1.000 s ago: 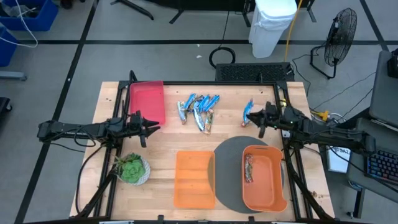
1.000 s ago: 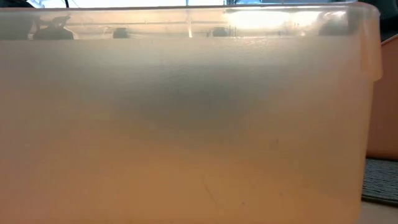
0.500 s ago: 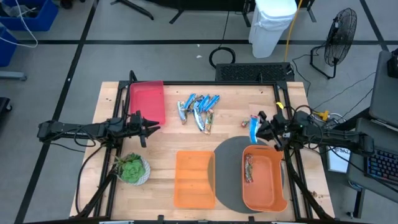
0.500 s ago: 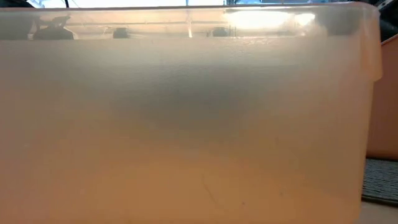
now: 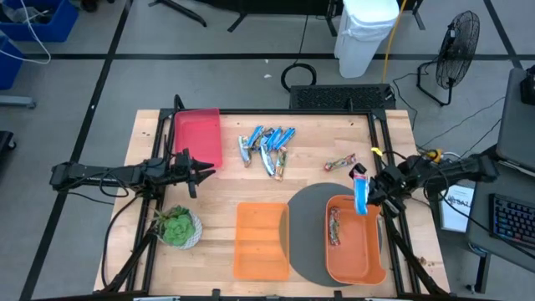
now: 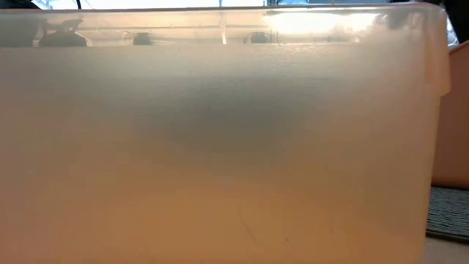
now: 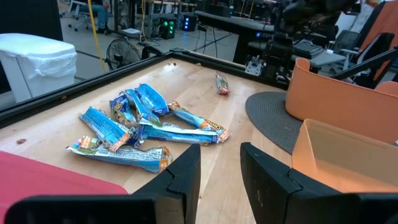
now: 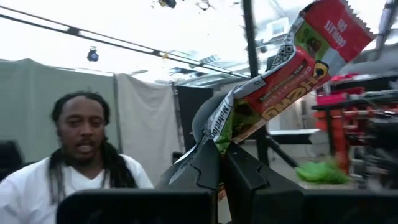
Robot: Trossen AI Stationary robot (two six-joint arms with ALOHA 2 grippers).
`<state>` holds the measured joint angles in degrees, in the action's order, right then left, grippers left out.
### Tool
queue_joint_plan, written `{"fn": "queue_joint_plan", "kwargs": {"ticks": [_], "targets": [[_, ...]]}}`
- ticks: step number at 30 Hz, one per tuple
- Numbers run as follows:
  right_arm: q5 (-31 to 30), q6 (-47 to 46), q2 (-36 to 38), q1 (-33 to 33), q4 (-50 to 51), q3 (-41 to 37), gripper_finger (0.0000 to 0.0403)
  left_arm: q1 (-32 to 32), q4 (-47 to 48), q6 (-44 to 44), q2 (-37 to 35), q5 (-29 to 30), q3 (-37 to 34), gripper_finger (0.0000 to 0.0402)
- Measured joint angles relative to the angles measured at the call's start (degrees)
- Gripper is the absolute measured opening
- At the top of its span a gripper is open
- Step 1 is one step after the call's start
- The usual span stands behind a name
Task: Pick and place Granola Bars by type
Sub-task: Put the top orange granola bar into the right orange bin
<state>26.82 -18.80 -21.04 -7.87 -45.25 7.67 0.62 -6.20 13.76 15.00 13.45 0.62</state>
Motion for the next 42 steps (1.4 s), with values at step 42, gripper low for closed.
{"fn": "queue_joint_plan", "kwargs": {"ticks": [42], "targets": [[-85.5, 6.7, -42.7, -55.9, 60.2, 60.5, 0.0002, 0.0, 0.0, 0.0, 0.0, 0.0, 0.0, 0.0118]]}}
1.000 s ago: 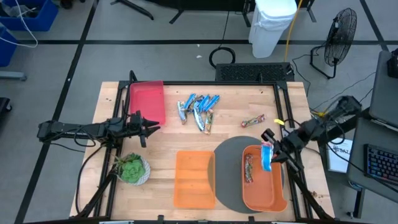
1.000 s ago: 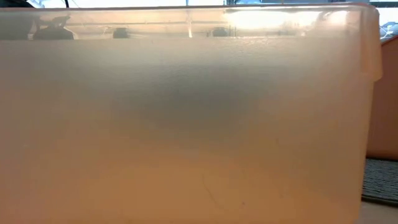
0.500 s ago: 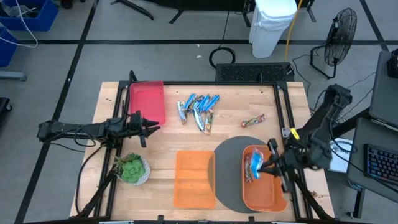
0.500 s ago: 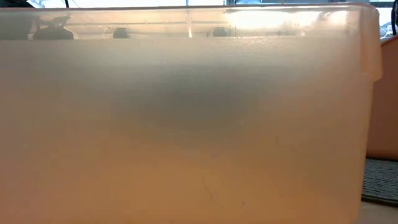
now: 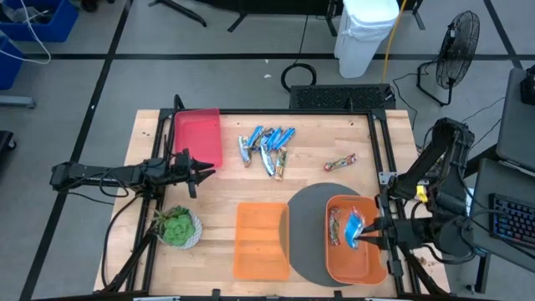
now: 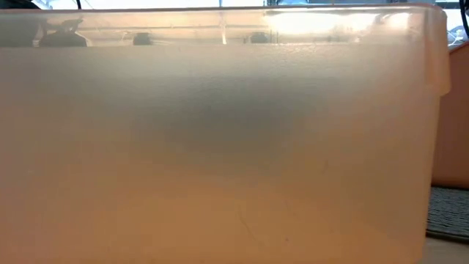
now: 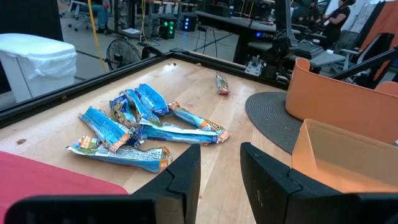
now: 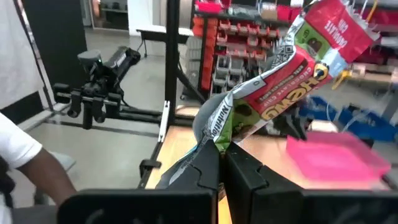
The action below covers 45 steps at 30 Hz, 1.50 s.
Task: Pick and place Granola Bars by type
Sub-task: Put the top orange granola bar into the right orange bin
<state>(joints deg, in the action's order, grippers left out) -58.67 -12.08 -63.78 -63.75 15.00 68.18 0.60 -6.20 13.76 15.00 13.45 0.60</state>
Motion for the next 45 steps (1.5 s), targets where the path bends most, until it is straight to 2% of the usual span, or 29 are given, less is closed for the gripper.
{"fn": "queue_joint_plan", "kwargs": {"ticks": [6, 19, 23, 31, 33, 36, 45], "targets": [[1.6, -15.7, 1.4, 0.0, 10.1, 0.1, 0.0002, 0.0, 0.0, 0.0, 0.0, 0.0, 0.0, 0.0118], [23.6, -54.0, 1.4, 7.5, 35.7, -3.8, 0.0002, 0.0, 0.0, 0.0, 0.0, 0.0, 0.0, 0.0118], [33.1, -66.0, 1.4, 10.7, 39.8, -8.1, 0.0002, 0.0, 0.0, 0.0, 0.0, 0.0, 0.0, 0.0118], [58.8, -84.4, 1.4, 13.9, 39.2, -19.0, 0.0002, 0.0, 0.0, 0.0, 0.0, 0.0, 0.0, 0.0118], [63.6, -87.8, 1.4, 13.9, 38.3, -21.1, 0.0002, 0.0, 0.0, 0.0, 0.0, 0.0, 0.0, 0.0118], [65.4, -89.0, 1.4, 13.9, 36.3, -23.2, 0.0002, 0.0, 0.0, 0.0, 0.0, 0.0, 0.0, 0.0118], [60.1, -84.2, 1.4, 14.8, 33.9, -23.8, 0.0002, 0.0, 0.0, 0.0, 0.0, 0.0, 0.0, 0.0118]]}}
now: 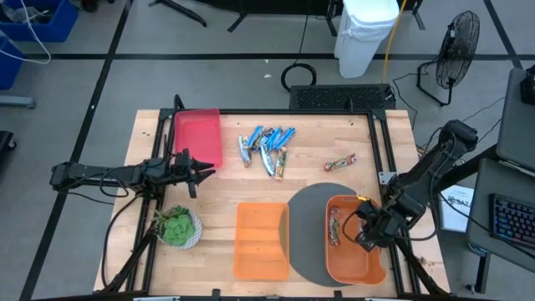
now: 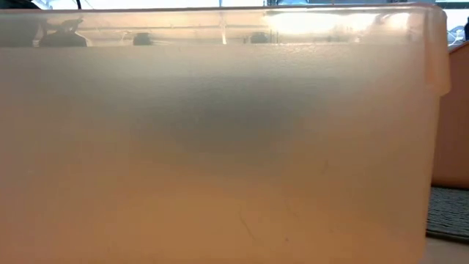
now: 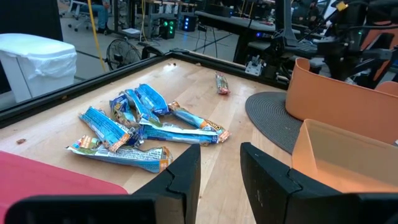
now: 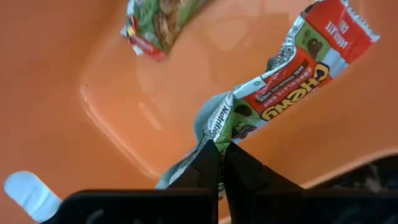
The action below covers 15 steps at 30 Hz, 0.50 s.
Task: Pick and place Granola Bars by type
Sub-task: Put the top orange granola bar into the right orange bin
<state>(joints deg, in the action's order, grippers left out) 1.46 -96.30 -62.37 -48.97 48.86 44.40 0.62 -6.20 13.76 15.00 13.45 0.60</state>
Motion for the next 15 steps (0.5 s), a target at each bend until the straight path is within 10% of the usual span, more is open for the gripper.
{"fn": "queue_joint_plan", "kwargs": {"ticks": [15], "targets": [[-4.7, 10.6, 0.0, 5.1, 0.0, 0.0, 0.0002, 0.0, 0.0, 0.0, 0.0, 0.0, 0.0, 0.0118]]}}
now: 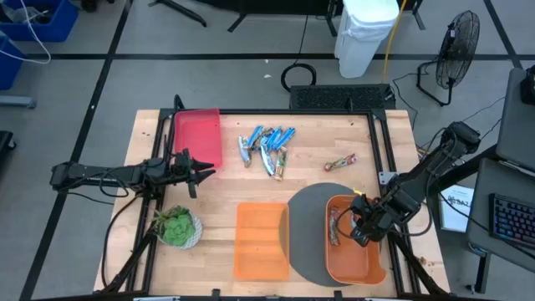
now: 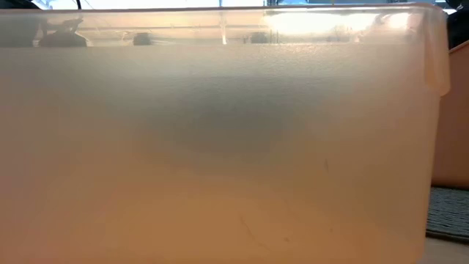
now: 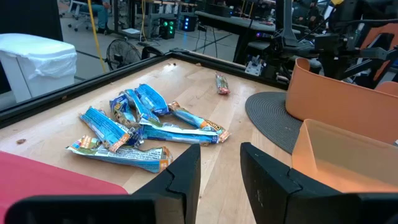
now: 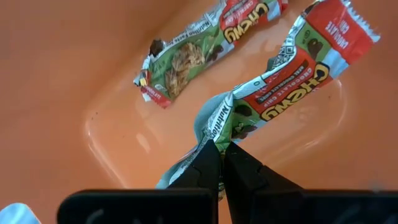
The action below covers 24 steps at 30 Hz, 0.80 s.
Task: Pick and place Granola Bars by type
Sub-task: Put the top orange granola bar into the right orange bin
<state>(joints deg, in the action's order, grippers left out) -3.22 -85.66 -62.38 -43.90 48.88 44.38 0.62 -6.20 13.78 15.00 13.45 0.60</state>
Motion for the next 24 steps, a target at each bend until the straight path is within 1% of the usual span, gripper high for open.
{"fn": "queue_joint_plan", "kwargs": {"ticks": [24], "targets": [[-0.2, 0.9, 0.0, 0.1, -0.7, 0.0, 0.0002, 0.0, 0.0, 0.0, 0.0, 0.0, 0.0, 0.0118]]}}
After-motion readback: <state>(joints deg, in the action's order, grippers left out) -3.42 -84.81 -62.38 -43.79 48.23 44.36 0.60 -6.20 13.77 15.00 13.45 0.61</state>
